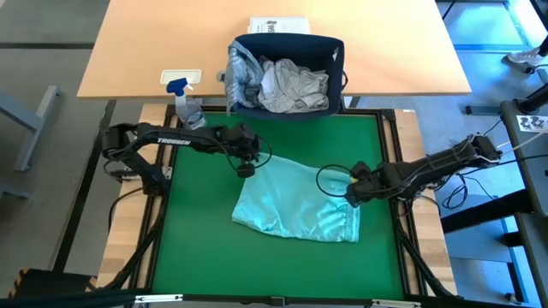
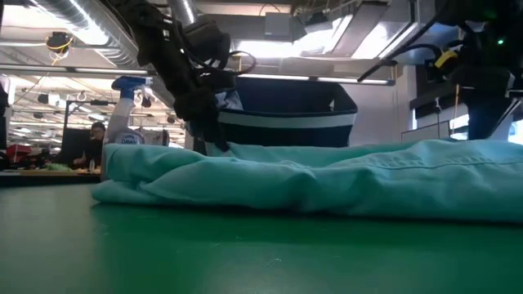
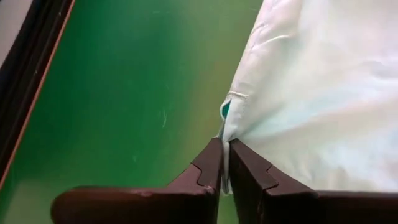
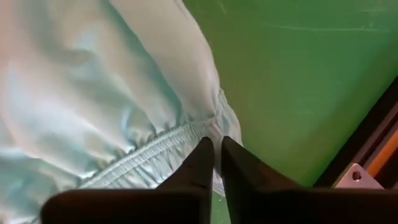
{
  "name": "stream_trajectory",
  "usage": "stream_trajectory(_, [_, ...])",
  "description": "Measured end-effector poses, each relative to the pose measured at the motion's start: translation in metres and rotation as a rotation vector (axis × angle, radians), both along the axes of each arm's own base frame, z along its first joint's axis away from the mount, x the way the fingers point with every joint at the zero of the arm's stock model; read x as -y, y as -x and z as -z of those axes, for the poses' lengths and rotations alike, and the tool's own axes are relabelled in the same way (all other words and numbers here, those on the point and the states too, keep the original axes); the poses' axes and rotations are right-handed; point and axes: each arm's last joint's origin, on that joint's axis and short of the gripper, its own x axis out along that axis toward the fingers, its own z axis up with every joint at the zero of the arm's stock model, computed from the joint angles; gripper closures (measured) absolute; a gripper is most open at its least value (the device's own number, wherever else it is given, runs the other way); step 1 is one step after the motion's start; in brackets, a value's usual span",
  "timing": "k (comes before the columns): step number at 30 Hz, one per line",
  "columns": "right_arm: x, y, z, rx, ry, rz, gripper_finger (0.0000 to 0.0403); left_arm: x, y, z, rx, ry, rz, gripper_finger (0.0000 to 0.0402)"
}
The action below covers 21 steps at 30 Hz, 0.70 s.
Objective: Fold laundry
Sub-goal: Fold the blue short
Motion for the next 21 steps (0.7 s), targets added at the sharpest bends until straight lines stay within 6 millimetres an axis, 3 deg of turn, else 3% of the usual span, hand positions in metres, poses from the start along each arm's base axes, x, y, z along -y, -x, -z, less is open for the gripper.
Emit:
stream_trajectory(5, [0.006,0.003,-0.001,-0.051,-0.005,0.035,0.0294,-0.001,0.003,-0.002,-0.05,-0.029,-0.036,0.0318])
stream_trajectory(11, [0.01,-0.001,-0.032,-0.073,-0.088,0.003,0.0208,0.002,-0.005,-0.027,-0.055,0.105,-0.037,0.0259])
stream_trajectory(16, [0.003,-0.013,-0.053,0.055,-0.117,-0.079,0.0177,0.024,-0.014,-0.031,0.038,0.314,0.066,0.0236])
stream_trajectory(21, [-0.017,-0.037,-0.047,0.32,-0.057,-0.241,0.0175,0.053,-0.016,-0.006,0.047,0.337,0.115,0.0236])
